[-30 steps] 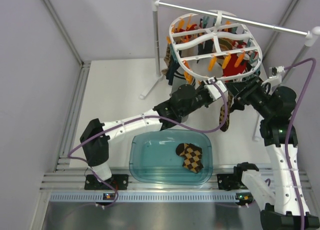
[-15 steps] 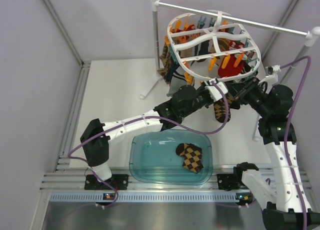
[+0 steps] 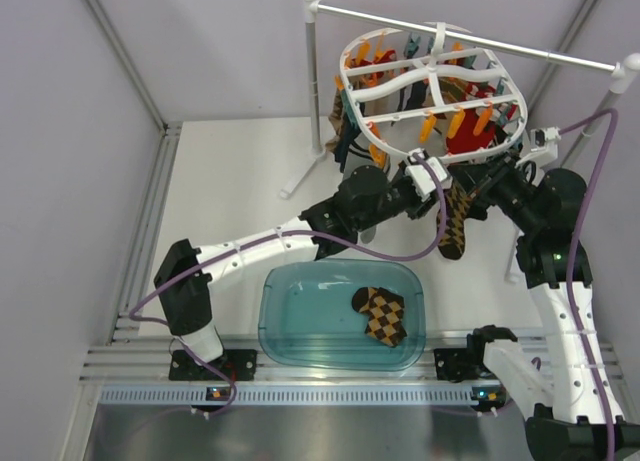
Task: Clip the socks to the hanger
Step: Open the clamp at the hanger.
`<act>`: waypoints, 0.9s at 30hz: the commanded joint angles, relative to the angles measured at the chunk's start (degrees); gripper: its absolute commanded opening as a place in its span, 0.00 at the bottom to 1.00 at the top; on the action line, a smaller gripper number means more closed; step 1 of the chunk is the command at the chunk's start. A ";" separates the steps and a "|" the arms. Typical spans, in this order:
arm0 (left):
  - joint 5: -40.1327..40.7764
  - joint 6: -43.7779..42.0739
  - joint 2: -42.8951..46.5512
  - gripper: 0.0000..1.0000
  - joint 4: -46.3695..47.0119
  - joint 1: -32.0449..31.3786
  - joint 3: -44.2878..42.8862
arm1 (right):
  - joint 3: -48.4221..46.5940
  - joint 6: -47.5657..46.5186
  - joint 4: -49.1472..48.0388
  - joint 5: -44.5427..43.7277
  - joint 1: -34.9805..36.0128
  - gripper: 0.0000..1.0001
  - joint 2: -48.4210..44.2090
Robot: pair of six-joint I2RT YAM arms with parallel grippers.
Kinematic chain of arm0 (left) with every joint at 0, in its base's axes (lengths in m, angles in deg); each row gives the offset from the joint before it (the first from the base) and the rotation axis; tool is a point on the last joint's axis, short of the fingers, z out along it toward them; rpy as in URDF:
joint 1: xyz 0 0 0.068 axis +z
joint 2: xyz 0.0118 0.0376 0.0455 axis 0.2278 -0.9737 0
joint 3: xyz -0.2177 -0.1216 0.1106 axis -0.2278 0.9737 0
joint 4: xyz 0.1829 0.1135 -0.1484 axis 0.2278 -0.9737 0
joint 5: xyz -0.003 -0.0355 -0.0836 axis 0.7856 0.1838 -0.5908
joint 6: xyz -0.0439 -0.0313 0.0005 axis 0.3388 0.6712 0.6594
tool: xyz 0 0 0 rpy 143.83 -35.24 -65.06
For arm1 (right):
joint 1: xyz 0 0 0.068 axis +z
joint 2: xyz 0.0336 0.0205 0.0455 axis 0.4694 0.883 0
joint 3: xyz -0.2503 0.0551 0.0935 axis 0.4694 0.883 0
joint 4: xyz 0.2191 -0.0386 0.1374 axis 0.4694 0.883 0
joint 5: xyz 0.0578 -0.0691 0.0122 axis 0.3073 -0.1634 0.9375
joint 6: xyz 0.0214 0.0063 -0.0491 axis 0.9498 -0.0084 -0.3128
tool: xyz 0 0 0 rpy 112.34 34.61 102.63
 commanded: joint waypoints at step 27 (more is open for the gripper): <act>-1.62 13.56 -0.35 0.15 0.16 2.98 -6.44 | 1.20 -0.92 -7.81 5.64 0.56 0.01 0.29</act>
